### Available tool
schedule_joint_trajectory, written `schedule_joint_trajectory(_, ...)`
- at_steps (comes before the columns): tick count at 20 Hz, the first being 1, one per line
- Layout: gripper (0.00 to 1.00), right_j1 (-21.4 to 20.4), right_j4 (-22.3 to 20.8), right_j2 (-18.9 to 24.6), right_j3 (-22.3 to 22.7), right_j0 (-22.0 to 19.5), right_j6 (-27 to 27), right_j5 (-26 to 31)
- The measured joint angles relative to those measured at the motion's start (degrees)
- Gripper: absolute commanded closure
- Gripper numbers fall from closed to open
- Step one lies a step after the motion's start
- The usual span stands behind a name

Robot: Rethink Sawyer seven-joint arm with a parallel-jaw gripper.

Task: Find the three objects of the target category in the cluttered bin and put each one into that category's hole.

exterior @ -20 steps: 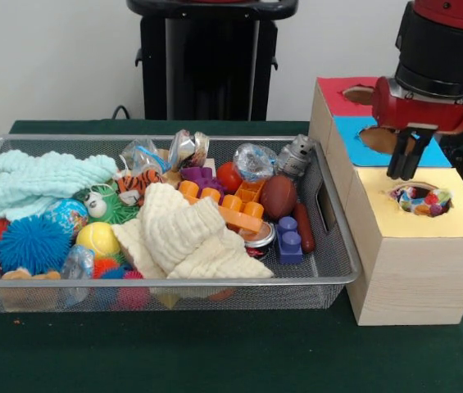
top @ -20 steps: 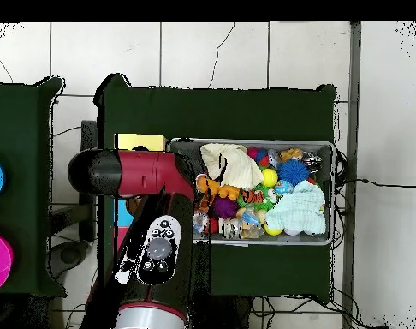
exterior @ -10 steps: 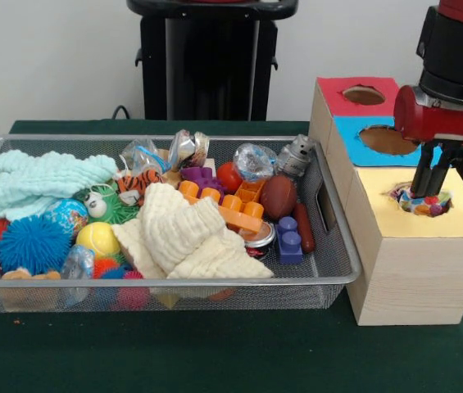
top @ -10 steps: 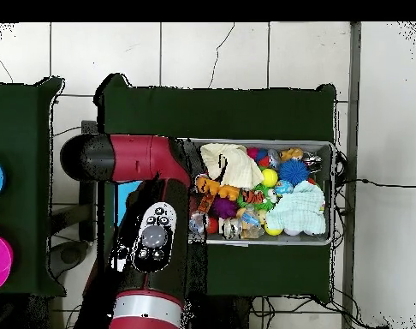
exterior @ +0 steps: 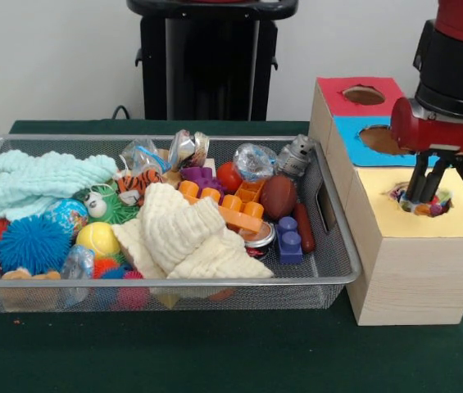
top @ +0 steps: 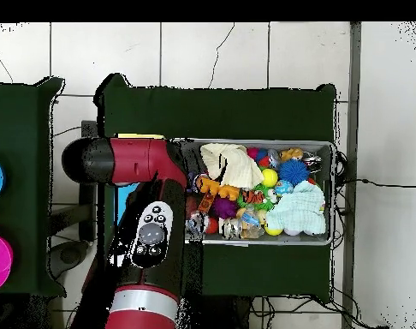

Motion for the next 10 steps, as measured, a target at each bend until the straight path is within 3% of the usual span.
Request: schedule_joint_trajectory(10, 1.00, -0.6, 0.7, 0.4, 3.9, 0.6, 0.0, -1.5)
